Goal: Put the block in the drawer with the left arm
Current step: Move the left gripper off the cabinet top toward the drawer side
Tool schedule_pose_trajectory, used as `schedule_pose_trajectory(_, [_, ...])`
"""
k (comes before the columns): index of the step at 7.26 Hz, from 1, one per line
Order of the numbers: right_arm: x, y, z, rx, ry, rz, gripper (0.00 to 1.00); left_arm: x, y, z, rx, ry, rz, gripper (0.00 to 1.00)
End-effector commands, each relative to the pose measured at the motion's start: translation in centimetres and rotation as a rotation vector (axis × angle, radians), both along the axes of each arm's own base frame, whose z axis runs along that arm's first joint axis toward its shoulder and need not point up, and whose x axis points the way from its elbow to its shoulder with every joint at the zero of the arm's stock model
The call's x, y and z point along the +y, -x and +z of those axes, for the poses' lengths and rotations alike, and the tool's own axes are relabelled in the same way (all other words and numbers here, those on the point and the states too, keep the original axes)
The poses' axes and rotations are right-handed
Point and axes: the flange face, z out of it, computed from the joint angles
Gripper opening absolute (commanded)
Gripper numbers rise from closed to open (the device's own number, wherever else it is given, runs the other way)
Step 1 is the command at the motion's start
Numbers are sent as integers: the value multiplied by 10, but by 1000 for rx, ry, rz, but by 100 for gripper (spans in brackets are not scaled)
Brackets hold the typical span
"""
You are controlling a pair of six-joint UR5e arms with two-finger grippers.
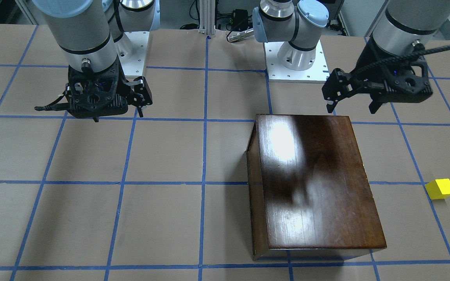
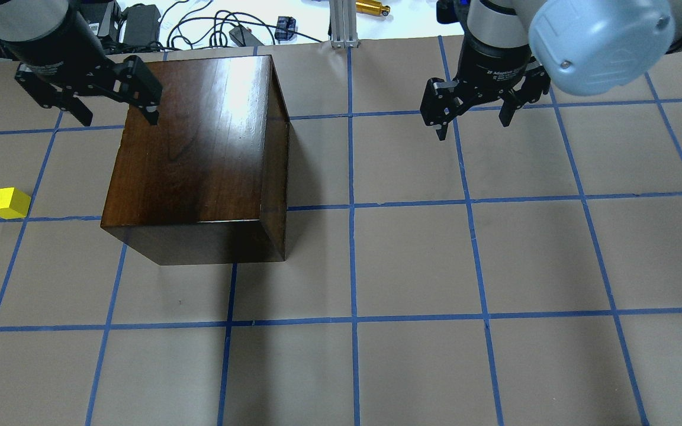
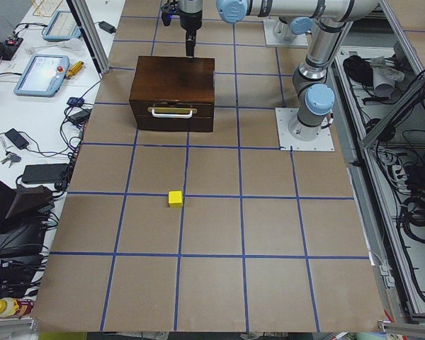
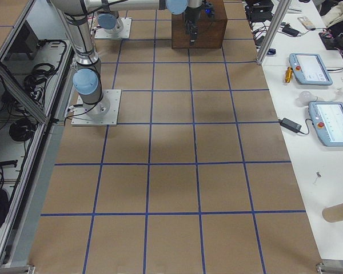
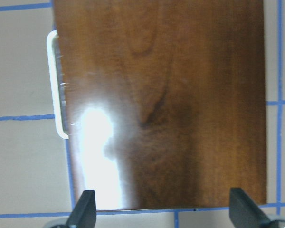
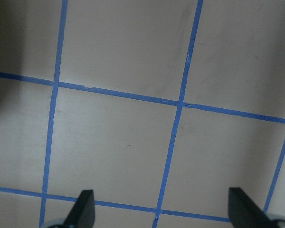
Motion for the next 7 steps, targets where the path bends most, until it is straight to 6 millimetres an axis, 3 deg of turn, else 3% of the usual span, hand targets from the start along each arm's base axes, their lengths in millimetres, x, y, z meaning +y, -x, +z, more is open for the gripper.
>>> schedule_pose_trajectory(1, [0, 0, 0, 0, 0, -1, 100, -9, -99, -17, 4, -37, 112, 100])
schedule_pose_trajectory(3, [0, 0, 0, 0, 0, 1, 100, -6, -175, -31, 15, -61, 51, 100])
schedule_pose_trajectory(5, [0, 0, 0, 0, 0, -1, 100, -21, -196, -52, 12, -48, -60, 100])
schedule_pose_trajectory(6, [0, 0, 0, 0, 0, -1, 100, -31, -202, -74, 56, -54, -108, 95])
schedule_pose_trajectory(7, [0, 0, 0, 0, 0, 1, 100, -35, -215, -96, 113, -67, -93, 97])
